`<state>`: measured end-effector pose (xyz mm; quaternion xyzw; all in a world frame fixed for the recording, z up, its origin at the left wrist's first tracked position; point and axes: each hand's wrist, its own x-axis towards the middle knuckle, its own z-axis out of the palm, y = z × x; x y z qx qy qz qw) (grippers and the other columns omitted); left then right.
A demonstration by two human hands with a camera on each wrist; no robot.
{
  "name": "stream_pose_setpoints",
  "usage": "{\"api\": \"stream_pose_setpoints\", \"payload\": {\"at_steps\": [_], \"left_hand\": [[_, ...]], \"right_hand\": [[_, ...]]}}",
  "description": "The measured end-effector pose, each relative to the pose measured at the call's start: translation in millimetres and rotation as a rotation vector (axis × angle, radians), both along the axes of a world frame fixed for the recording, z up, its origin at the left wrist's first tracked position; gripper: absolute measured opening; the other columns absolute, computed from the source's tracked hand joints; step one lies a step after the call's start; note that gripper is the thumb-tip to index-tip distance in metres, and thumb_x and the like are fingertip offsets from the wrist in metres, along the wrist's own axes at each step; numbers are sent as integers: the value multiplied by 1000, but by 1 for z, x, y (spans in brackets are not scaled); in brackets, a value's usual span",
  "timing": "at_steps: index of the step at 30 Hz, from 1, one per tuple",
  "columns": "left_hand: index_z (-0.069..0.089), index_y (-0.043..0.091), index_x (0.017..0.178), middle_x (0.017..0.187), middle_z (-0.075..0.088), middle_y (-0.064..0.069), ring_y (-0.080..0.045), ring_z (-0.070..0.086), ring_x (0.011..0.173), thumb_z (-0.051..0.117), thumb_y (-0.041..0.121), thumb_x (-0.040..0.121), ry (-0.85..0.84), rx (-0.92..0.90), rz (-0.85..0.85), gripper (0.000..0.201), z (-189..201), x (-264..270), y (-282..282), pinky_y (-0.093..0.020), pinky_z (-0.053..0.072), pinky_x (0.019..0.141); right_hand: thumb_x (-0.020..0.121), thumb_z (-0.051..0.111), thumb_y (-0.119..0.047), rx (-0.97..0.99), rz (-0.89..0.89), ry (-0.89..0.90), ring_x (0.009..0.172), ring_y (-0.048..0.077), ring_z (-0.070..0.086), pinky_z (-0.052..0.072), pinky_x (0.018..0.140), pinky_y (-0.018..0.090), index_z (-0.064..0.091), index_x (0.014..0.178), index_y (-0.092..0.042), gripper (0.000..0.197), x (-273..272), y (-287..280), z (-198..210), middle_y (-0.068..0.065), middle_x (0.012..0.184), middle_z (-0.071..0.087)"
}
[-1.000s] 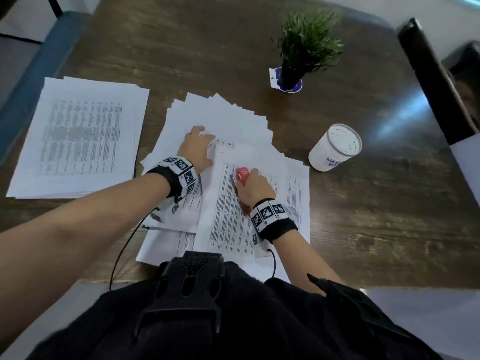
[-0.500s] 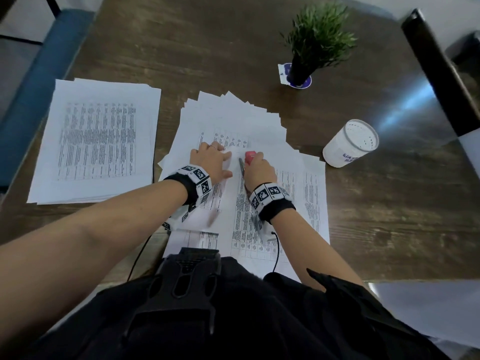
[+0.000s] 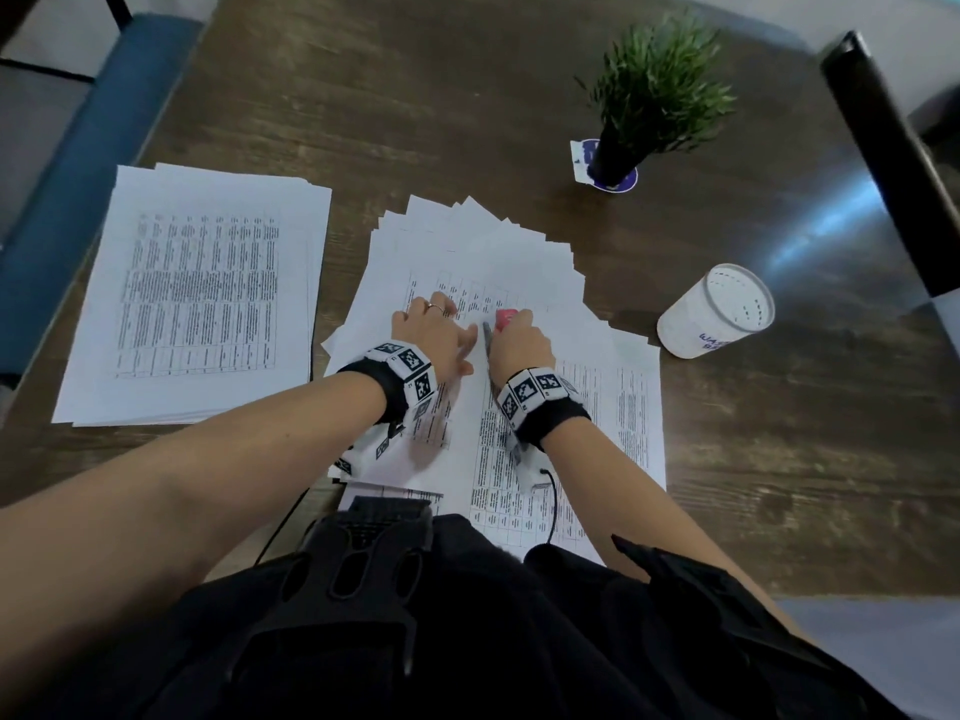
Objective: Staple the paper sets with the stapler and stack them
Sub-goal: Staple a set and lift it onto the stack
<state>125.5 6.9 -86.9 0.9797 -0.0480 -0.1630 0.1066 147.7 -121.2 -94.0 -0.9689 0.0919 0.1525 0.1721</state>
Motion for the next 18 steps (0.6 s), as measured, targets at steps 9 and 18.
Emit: {"api": "stream_pose_setpoints", "payload": {"at_steps": [9, 18], "left_hand": [[65, 40, 106, 134, 35, 3, -25, 34, 121, 66, 53, 79, 28, -22, 30, 30, -4, 5, 0, -38, 31, 90], [66, 37, 111, 138, 37, 6, -23, 35, 121, 62, 50, 84, 17, -39, 57, 30, -5, 4, -3, -37, 27, 84]], "right_hand": [[102, 43, -27, -240, 273, -114, 99, 37, 62, 38, 68, 36, 40, 121, -9, 27, 11, -9, -6, 12, 117, 59], [100, 45, -40, -136, 95, -70, 104, 35, 61, 40, 73, 36, 42, 120, -6, 40, 18, 11, 1, 15, 114, 63]]}}
